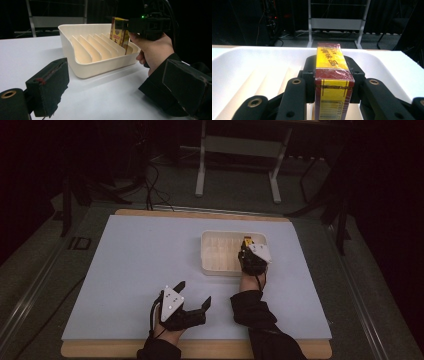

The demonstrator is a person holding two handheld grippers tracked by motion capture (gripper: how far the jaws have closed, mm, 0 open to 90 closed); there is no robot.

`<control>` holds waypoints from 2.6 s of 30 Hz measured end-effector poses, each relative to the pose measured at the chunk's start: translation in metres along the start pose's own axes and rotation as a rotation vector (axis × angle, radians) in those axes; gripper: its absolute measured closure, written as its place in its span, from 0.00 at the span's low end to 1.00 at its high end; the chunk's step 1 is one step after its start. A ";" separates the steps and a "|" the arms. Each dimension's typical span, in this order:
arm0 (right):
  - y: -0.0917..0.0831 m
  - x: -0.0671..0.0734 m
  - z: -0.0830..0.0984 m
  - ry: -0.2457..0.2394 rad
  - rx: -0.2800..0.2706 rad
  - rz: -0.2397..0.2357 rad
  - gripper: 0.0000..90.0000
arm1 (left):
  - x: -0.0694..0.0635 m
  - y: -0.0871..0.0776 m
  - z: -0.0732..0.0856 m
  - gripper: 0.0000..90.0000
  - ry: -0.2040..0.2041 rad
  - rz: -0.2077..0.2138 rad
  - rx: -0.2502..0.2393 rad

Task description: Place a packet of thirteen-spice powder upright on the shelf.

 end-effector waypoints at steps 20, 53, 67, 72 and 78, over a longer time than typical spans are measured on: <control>-0.003 -0.003 0.005 0.001 0.013 -0.027 0.73 | 0.002 0.003 0.003 0.09 0.005 -0.006 0.020; -0.023 -0.020 -0.036 -0.064 0.165 -0.173 0.12 | 0.002 0.005 0.002 0.09 0.002 0.012 0.018; -0.059 -0.025 -0.052 -0.112 0.132 -0.324 0.14 | 0.002 0.005 0.002 0.09 0.005 0.020 0.021; -0.076 -0.025 -0.055 -0.149 0.133 -0.408 0.15 | 0.002 0.005 0.002 0.09 0.005 0.018 0.023; -0.095 -0.028 -0.055 -0.203 0.147 -0.495 0.15 | 0.002 0.004 0.001 0.09 0.007 0.017 0.019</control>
Point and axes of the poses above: each handheld gripper's, and its own axes: y roughly forward along the jaws, z roughly out of its underside, x roughly to its left, the point moved 3 cm from there along y, roughly forward along the jaws, and after that the axes turned 13 degrees about y, right-handed, at the moved point
